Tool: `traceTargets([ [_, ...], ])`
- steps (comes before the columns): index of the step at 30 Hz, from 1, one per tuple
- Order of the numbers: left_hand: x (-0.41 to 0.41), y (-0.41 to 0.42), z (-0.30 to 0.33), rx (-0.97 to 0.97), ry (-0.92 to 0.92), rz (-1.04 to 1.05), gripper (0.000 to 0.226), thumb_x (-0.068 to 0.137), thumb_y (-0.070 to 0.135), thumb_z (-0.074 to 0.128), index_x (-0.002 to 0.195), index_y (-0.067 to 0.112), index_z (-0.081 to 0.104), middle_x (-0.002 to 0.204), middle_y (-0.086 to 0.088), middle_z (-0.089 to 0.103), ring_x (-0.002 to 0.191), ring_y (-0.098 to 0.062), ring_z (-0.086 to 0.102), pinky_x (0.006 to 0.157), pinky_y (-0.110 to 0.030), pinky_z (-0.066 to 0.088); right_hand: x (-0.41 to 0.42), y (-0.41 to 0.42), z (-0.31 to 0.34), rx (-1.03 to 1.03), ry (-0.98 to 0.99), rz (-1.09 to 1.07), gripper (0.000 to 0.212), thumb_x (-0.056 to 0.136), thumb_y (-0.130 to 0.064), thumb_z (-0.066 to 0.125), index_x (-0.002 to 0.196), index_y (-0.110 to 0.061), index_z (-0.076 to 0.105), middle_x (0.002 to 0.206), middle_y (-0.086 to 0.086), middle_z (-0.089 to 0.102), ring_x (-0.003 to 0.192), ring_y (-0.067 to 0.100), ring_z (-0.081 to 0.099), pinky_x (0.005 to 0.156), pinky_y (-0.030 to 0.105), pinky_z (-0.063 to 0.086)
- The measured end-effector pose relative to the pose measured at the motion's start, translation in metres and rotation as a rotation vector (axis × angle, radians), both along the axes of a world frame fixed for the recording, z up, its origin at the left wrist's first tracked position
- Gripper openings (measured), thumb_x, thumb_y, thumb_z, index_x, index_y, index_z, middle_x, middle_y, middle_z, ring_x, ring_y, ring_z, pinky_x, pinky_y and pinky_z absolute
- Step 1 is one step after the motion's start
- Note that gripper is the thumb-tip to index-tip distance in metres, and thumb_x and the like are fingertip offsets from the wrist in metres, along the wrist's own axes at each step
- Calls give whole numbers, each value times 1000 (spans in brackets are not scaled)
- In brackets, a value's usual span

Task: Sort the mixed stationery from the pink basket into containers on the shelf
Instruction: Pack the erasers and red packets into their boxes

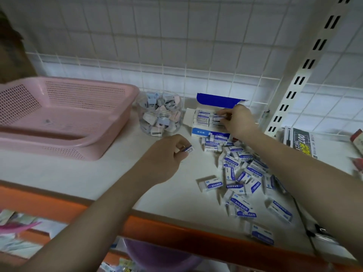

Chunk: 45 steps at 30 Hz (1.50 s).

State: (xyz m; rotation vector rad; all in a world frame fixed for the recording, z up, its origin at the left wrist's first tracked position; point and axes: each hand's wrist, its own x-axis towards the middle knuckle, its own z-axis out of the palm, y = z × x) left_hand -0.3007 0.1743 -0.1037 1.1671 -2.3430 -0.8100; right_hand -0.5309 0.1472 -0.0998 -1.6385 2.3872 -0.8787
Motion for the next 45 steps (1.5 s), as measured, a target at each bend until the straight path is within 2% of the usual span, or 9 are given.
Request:
traceTargets([
  [6, 0, -2, 4, 72, 119, 20, 12, 91, 17, 59, 98, 24, 53, 91, 14, 58, 90, -10, 60, 74, -15, 43, -1, 3, 0, -11, 51, -26, 28, 92, -6, 56, 118, -9, 65, 118, 7, 65, 104, 19, 60, 83, 18, 40],
  [12, -7, -9, 5, 54, 101, -16, 26, 93, 19, 56, 119, 21, 57, 98, 8, 59, 86, -9, 61, 68, -7, 44, 5, 49, 17, 35, 150, 117, 21, 91, -8, 52, 99, -11, 71, 98, 0, 68, 83, 18, 64, 79, 28, 52],
  [16, -23, -25, 14, -30, 114, -89, 26, 92, 14, 57, 117, 9, 64, 112, -5, 69, 99, -15, 65, 89, -25, 50, 19, 101, 27, 136, 120, 273, 14, 88, -28, 61, 90, -22, 74, 86, -7, 72, 78, 11, 64, 81, 29, 51],
  [19, -41, -44, 29, -148, 74, -109, 28, 93, 12, 56, 119, 5, 63, 116, -9, 67, 89, -7, 59, 62, 1, 41, 33, 115, 18, 189, 146, 244, 30, 85, -43, 63, 90, -16, 74, 85, 1, 69, 76, 14, 61, 73, 26, 47],
  [23, -66, -63, 40, -143, 23, -81, 33, 92, 17, 59, 124, 9, 60, 122, -7, 64, 91, -9, 57, 60, -9, 48, 44, 116, 9, 236, 298, 183, 29, 88, -35, 61, 98, -10, 68, 106, 7, 55, 97, 21, 56, 77, 28, 42],
  [26, -81, -64, 40, -164, -34, -132, 33, 90, 15, 62, 122, 9, 62, 119, -6, 65, 98, -12, 61, 78, -16, 46, 46, 120, 8, 256, 220, 153, 26, 90, -28, 60, 106, -9, 65, 113, 9, 51, 97, 26, 57, 84, 29, 45],
  [32, -118, -65, 20, -158, -97, -291, 27, 90, 18, 63, 117, 13, 65, 108, -2, 66, 97, -14, 62, 89, -26, 47, 37, 161, 17, -6, -3, -29, 16, 85, -31, 67, 93, -18, 65, 86, -2, 66, 81, 16, 60, 75, 30, 47],
  [38, -154, -77, 13, -200, -52, -307, 27, 87, 12, 66, 113, 13, 63, 95, 2, 60, 79, -12, 53, 86, -33, 51, 35, 195, 14, -136, -291, -92, 13, 78, -33, 72, 80, -21, 67, 75, -6, 67, 68, 6, 60, 66, 19, 46],
  [45, -161, -85, 2, -364, -258, -300, 39, 90, 25, 64, 128, 20, 58, 122, 0, 64, 104, -16, 61, 82, -24, 47, 30, 209, 5, -207, -342, -178, 11, 77, -29, 75, 75, -28, 64, 72, -10, 66, 68, 0, 58, 64, 12, 43],
])
